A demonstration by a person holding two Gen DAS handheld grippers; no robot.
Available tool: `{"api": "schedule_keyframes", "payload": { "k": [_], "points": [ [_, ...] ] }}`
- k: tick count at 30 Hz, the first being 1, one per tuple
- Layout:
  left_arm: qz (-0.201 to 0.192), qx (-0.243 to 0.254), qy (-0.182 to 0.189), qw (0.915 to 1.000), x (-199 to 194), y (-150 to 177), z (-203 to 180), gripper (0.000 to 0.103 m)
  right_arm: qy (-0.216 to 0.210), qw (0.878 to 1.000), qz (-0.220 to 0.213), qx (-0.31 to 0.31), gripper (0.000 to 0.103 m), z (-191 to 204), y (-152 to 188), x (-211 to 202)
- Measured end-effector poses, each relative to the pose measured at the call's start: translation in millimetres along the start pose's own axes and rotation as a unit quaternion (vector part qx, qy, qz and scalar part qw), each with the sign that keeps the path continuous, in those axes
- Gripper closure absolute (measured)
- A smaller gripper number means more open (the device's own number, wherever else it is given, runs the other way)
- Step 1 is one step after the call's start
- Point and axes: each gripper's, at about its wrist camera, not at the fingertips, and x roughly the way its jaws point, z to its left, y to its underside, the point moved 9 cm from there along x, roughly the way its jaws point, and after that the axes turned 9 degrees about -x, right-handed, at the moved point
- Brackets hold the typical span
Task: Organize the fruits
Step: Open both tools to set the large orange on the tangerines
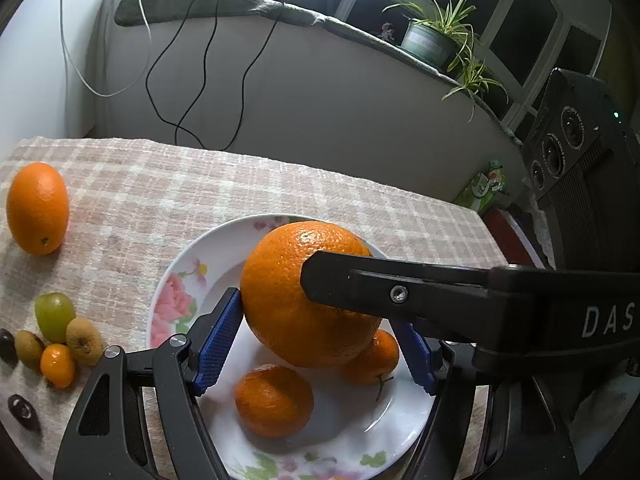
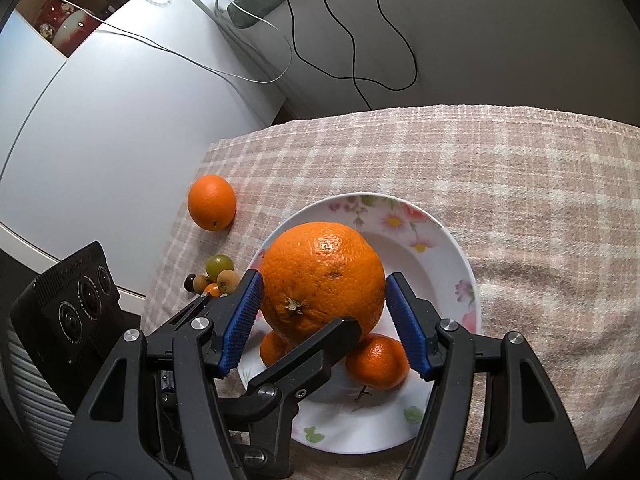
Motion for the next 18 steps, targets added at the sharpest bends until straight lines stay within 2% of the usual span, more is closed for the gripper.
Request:
{"api": "schedule_keyframes", "payload": {
  "k": [2,8,18],
  "points": [
    [0.002,0.004,-0.009,0.9999,1.5,1.1,1.8,0.031,0.003,1.0,-0.004,-0.004,0.036,0.8,-1.0,-1.2],
    [-0.011,0.014,-0.009,0.9998,-6.2,-1.4,-1.5,0.03,0.014,1.0,-0.015,-0.016,0.036,5.6,-7.0,-8.3],
    [-0.009,0.01,-0.011,0.9999,-12.1,4.8,3.7,0.03,0.02,1.0,-0.018,-0.009,0.036,1.8,-2.3,-13.7]
  ]
}}
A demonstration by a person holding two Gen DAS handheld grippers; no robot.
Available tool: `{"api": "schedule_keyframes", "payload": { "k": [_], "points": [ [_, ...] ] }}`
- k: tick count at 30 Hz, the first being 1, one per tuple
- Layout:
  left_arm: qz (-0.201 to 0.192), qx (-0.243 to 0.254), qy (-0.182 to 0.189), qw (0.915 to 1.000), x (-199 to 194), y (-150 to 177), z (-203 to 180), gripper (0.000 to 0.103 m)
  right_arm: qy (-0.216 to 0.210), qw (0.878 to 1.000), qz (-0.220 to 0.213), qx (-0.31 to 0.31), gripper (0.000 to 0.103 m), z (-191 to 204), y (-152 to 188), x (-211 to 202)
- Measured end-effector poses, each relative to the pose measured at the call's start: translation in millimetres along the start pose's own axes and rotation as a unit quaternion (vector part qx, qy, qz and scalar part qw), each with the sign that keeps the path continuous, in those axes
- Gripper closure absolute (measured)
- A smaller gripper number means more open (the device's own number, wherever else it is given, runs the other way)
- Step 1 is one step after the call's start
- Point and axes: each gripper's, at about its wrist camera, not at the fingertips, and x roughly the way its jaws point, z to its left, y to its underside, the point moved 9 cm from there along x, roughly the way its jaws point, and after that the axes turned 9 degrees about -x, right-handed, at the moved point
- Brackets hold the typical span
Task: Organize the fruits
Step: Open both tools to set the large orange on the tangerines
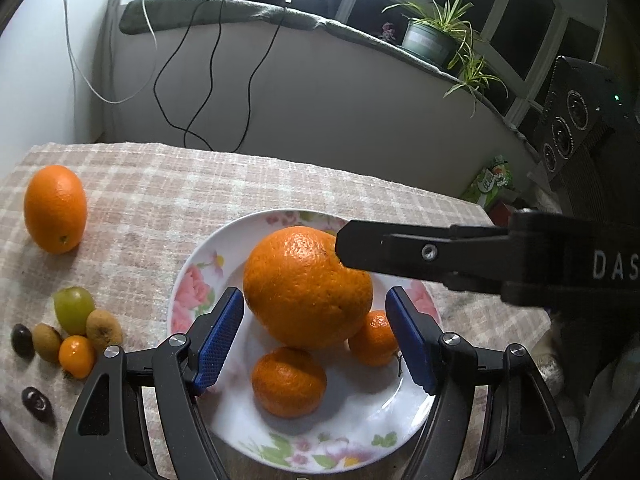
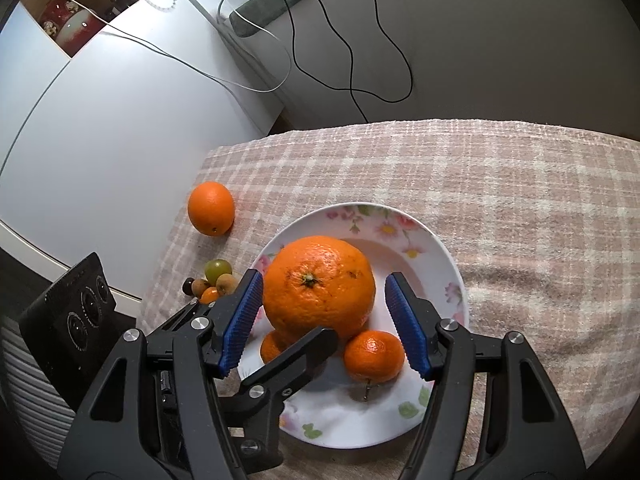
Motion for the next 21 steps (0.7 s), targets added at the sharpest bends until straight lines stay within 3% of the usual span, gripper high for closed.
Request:
{"api": "schedule_keyframes", "payload": {
  "k": [4,21],
  "points": [
    [-0.007,0.004,0.0,1.0,-9.6,2.6,1.3,0.03,0.001,1.0,-0.011,0.003,0.03,0.1,-0.7,-6.6],
    [-0.06,0.022,0.002,0.9979,-67.9,11.7,14.1,0.03,0.012,0.998,-0.057,-0.04,0.024,32.7,10.5,-29.9]
  ]
}}
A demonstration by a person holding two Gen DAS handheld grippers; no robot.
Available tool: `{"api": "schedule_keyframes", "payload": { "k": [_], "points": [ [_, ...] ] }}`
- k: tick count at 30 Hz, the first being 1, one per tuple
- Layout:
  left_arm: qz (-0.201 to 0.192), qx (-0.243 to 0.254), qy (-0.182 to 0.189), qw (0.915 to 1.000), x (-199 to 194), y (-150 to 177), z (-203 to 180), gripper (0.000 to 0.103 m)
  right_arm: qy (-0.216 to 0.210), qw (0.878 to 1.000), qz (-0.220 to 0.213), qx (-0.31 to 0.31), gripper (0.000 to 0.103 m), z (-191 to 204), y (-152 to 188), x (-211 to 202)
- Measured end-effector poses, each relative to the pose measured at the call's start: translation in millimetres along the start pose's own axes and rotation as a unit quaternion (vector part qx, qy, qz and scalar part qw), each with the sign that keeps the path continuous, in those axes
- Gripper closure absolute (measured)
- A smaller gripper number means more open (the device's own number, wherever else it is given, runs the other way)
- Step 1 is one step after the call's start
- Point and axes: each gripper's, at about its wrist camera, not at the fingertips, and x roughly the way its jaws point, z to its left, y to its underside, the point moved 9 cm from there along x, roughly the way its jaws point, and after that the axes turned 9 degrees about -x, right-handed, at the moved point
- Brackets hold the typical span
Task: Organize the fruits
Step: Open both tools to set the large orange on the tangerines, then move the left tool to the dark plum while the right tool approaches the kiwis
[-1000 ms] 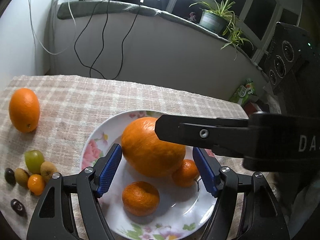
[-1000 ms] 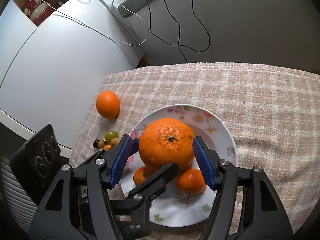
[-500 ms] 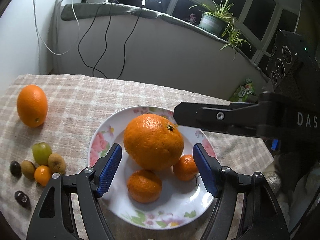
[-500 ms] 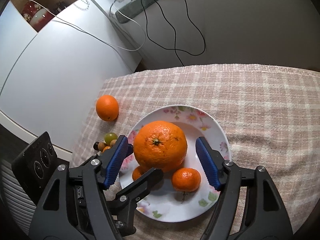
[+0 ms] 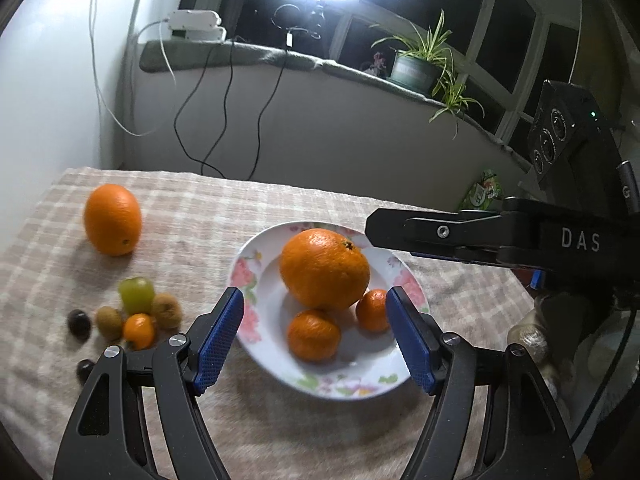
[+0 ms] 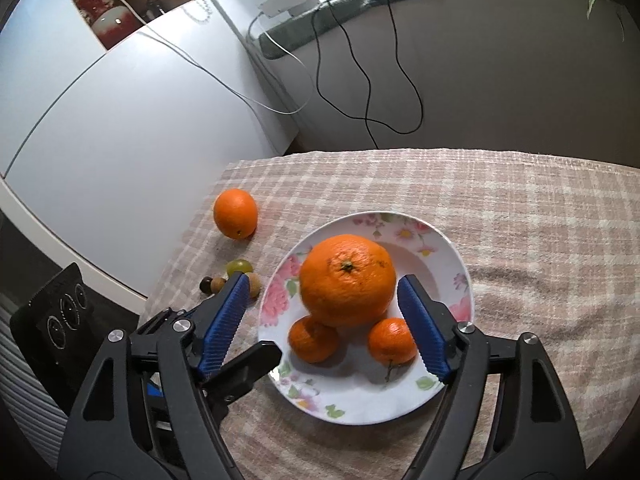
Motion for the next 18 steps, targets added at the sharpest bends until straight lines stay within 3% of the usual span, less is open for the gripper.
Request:
{"api": "schedule_keyframes", "payload": {
  "k": [8,12,18],
  "points": [
    [-0.02,-0.014,-0.018,0.9995,-36.8,9.9,37.5,0.03,-0.01,0.999,-0.035,-0.038,0.023,33.5,5.6,-9.1],
    [-0.031,-0.033,-0.032,0.9985,-56.3,15.5,66.9,0.03,-0.015,0.996,-0.063,-0.068,0.014,56.3,6.7,-14.7],
    [-0.034,-0.066,-0.056,0.9956,-76.6,26.2,113.5,0.031,-0.002,0.989,-0.053,-0.137,0.014,95.3,22.1,-1.6]
  ]
}}
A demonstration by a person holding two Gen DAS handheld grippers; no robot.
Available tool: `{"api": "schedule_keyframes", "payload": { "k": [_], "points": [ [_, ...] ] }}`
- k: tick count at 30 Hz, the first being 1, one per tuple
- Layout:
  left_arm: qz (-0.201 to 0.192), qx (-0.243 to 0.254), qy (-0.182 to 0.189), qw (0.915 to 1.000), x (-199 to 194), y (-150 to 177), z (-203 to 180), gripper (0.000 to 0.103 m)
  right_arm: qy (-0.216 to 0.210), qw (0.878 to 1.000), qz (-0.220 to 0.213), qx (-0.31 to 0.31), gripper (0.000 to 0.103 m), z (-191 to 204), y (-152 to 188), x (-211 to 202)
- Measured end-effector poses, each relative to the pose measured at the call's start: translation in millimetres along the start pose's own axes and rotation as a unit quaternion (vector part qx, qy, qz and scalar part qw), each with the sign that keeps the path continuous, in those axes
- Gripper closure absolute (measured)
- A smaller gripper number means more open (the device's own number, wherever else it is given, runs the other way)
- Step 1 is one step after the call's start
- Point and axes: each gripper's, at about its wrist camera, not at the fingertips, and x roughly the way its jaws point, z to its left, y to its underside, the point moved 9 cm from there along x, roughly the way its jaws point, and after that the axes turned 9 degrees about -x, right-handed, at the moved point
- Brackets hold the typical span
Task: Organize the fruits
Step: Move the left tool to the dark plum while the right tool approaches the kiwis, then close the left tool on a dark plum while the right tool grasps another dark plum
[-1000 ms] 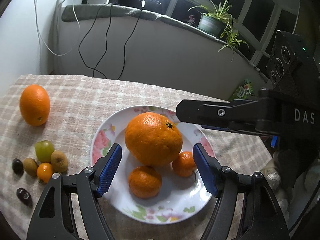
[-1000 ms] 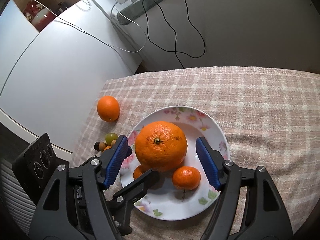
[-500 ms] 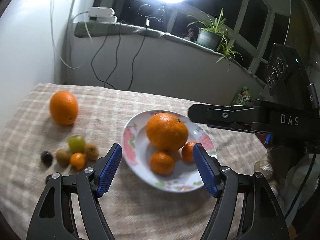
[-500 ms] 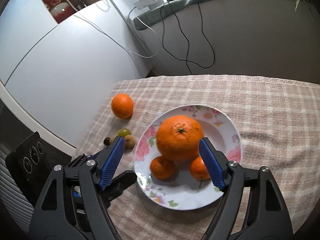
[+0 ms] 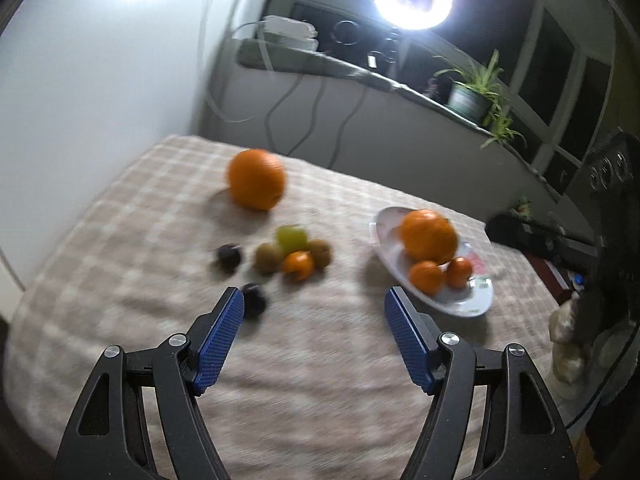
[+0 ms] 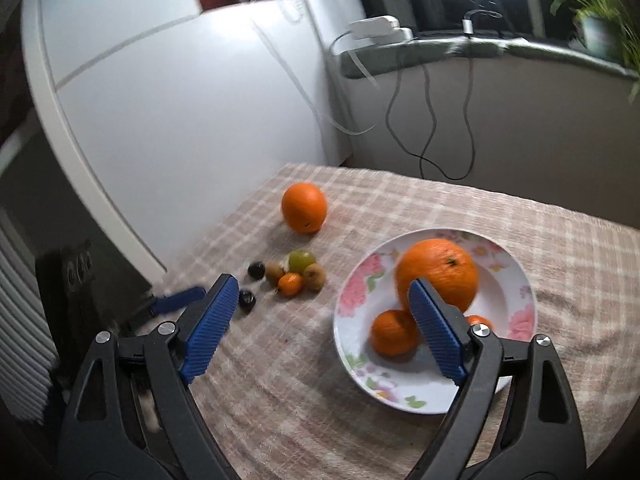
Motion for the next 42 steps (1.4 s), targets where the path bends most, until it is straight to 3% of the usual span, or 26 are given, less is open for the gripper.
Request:
{"api": "schedule_keyframes", "payload": {
  "k": [4,6,10,13,19,26,42],
  "points": [
    [-0.001,-0.013,-0.009,0.9999,-4.8,-1.2,24.3,0.035,-0.01,0.999,0.016,-0.039,0.014,27.7,12.8,14.6],
    [-0.001,-0.017,-0.011,0.9998,-4.9,-3.6,31.8,0.042,-0.017,0.998,0.025,-0.056,0.014,41.7,19.8,24.0],
    [0.003,-0.03,-0.006,0.9995,0.0,-10.5,47.3,0.048,-0.041,0.995,0.052,-0.078,0.032,63.9,32.5,43.4],
    [0.011,-0.036,-0.004,0.9993,10.0,-18.1,56.8,0.06,-0.053,0.992,0.069,-0.092,0.04,79.0,38.7,59.1],
    [0.041,-0.008,-0.012,0.9991,38.1,-22.8,58.0,0.062,-0.065,0.986,0.09,-0.128,0.055,103.1,41.1,89.5],
    [0.074,0.009,-0.017,0.9971,64.1,-22.0,57.5,0.063,-0.062,0.983,0.106,-0.137,0.06,107.2,37.5,118.3],
    [0.101,-0.009,-0.021,0.9946,81.0,-24.2,64.7,0.076,-0.055,0.98,0.121,-0.151,0.064,111.9,37.4,141.6]
  ]
}}
